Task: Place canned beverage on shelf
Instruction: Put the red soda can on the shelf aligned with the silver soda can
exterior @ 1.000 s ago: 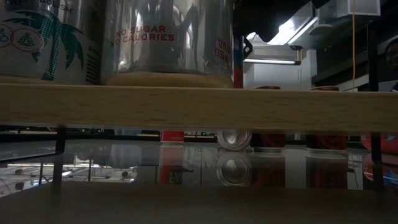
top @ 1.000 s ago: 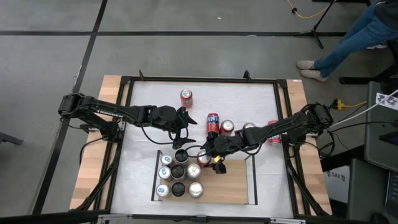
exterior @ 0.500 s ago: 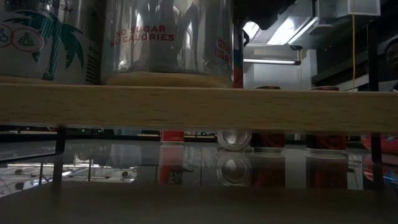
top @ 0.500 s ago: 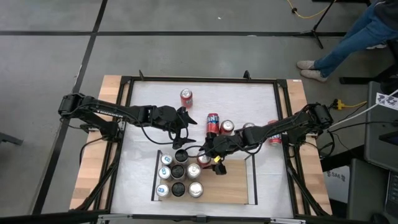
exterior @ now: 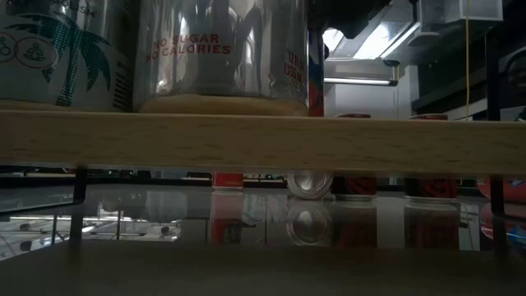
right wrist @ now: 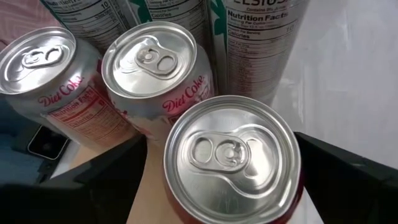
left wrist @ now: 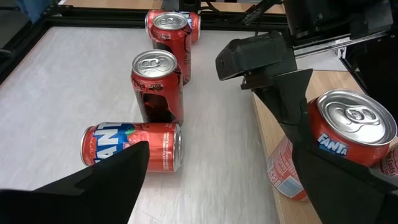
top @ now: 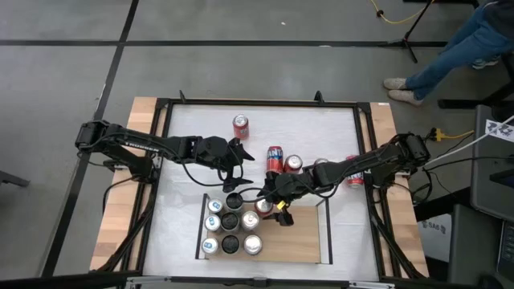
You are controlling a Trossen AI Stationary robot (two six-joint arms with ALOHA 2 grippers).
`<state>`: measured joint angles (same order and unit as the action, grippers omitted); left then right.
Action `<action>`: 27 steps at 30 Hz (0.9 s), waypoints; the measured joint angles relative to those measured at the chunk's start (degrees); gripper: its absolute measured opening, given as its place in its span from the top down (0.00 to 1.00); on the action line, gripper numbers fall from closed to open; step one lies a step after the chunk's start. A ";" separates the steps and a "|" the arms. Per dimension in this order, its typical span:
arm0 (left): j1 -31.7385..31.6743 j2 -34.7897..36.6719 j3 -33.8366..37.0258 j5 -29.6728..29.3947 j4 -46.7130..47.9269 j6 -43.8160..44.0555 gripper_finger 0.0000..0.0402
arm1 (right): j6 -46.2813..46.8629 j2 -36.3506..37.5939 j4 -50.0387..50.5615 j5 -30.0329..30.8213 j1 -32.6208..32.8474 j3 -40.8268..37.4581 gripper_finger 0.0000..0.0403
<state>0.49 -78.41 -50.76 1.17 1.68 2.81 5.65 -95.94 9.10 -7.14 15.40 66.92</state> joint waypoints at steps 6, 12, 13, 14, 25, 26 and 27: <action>0.00 0.00 0.00 0.00 0.01 0.00 0.04 | 0.00 0.00 0.02 0.53 -0.07 0.00 0.05; 0.00 0.00 0.00 0.00 -0.01 0.00 0.04 | 0.00 0.34 0.07 0.59 -0.07 0.00 0.05; 0.00 0.01 0.00 -0.02 -0.01 0.01 0.04 | 0.00 0.58 0.20 0.89 -0.07 0.07 0.05; 0.00 0.00 0.00 0.00 -0.01 0.02 0.04 | -0.03 0.83 0.77 1.50 -0.07 0.33 0.05; 0.00 0.19 0.00 -0.02 0.03 0.00 0.04 | -1.45 1.03 11.04 2.91 -0.07 6.06 0.05; 0.01 0.38 0.00 -0.02 0.03 0.00 0.04 | -1.56 1.03 12.49 2.97 -0.07 6.97 0.05; 0.02 0.49 0.00 -0.02 0.02 0.00 0.04 | -1.66 1.03 13.63 3.28 -0.07 7.83 0.05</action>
<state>0.51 -77.92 -50.76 1.15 1.70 2.81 3.99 -94.91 22.73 -3.86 15.33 74.75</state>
